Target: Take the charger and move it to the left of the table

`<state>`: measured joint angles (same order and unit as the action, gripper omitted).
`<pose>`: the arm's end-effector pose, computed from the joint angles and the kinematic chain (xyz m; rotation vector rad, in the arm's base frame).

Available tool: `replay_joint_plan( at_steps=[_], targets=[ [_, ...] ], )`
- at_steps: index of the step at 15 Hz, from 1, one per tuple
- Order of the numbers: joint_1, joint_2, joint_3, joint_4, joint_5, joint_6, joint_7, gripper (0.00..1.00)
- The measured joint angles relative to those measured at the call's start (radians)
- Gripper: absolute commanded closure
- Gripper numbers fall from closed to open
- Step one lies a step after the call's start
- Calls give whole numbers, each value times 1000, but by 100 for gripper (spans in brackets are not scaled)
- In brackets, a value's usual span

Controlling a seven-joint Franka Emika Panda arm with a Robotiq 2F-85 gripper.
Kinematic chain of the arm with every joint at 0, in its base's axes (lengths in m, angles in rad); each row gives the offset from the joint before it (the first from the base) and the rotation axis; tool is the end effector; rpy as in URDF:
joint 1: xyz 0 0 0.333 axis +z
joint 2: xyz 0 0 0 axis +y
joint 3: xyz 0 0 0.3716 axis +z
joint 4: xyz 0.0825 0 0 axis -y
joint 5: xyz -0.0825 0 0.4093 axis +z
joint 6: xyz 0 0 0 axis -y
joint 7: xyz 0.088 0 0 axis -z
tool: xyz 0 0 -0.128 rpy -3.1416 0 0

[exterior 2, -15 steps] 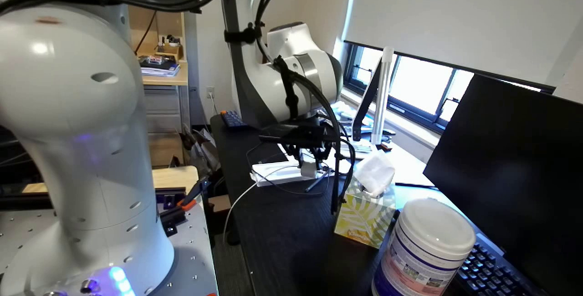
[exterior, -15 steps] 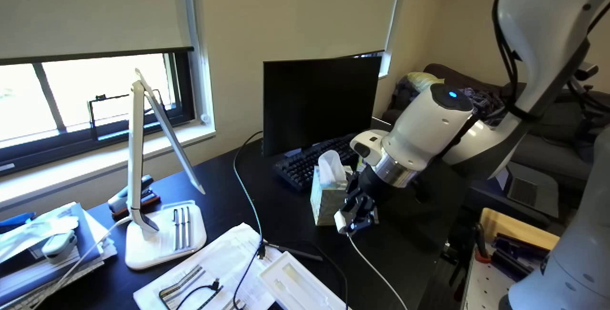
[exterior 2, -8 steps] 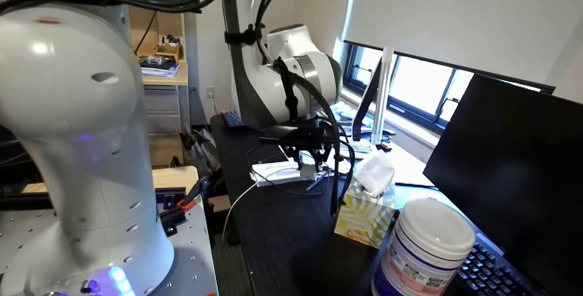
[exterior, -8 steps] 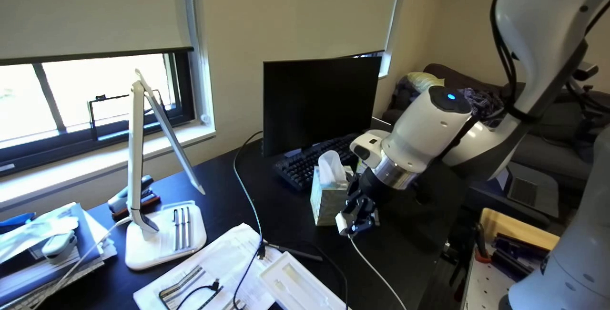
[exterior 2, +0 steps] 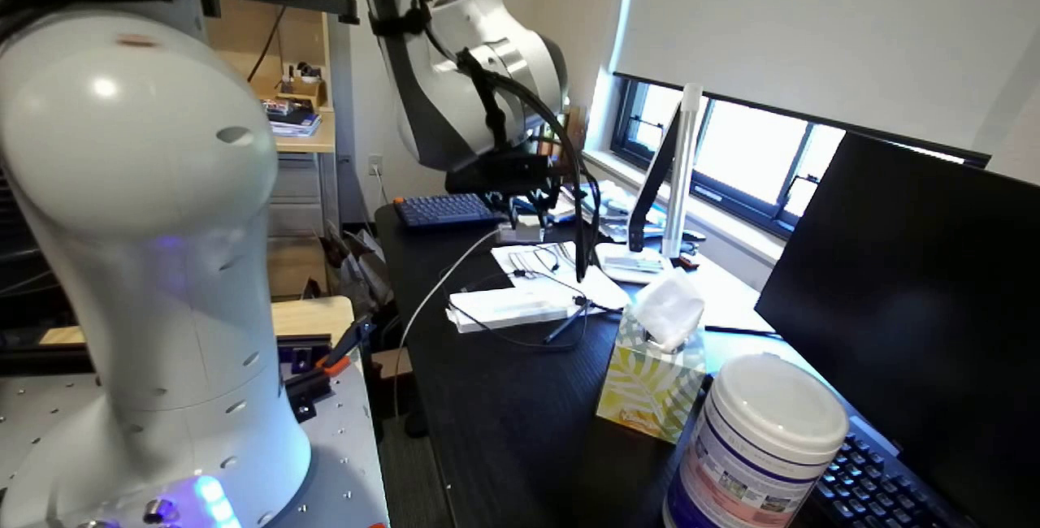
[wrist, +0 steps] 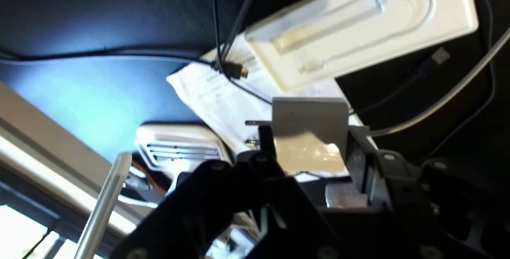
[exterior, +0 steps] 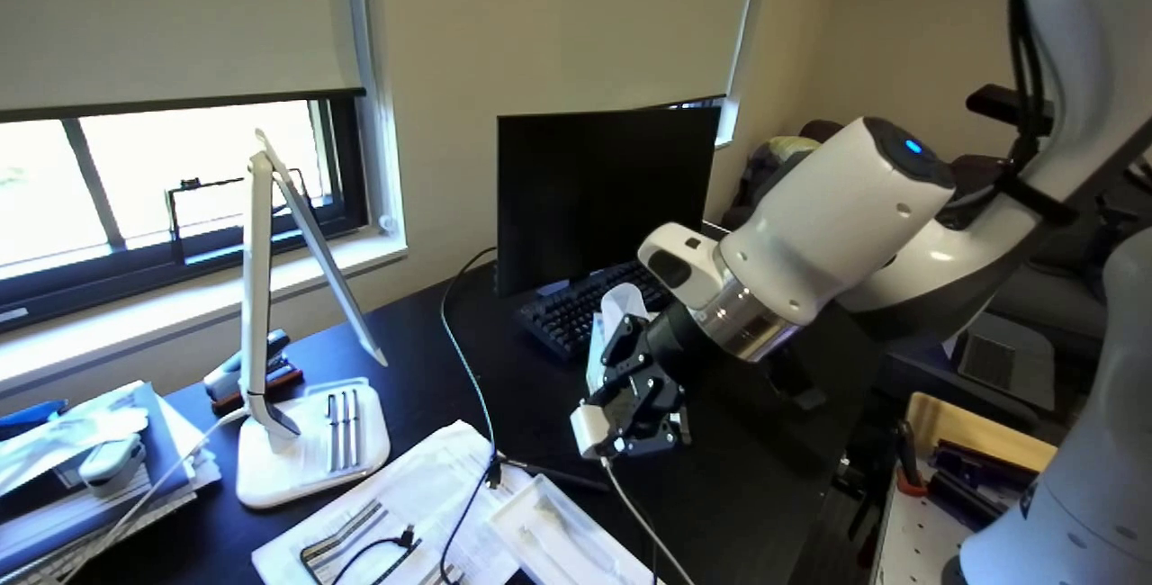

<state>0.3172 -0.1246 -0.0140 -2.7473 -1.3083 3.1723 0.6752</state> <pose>0.3486 0.2022 0.3007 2.6546 1.3548 0.8006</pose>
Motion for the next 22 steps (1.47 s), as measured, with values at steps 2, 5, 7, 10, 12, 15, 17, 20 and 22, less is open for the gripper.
replay_joint_plan(
  at_steps=[2, 5, 7, 10, 12, 15, 17, 20, 22],
  targets=[
    [45, -52, 19, 31, 60, -32, -7, 80],
    [119, -98, 25, 102, 193, -108, -51, 80],
    [156, -134, 27, 164, 254, -169, -68, 80],
    [183, -204, 36, 276, 294, -268, -68, 80],
    [185, -249, 48, 364, 295, -338, -66, 80],
    [162, -300, 86, 507, 323, -442, -76, 80],
    [85, -320, 159, 604, 403, -490, -125, 80],
    [-11, -330, 232, 716, 466, -527, -184, 55],
    [-44, -330, 240, 718, 480, -501, -223, 55]
  ],
)
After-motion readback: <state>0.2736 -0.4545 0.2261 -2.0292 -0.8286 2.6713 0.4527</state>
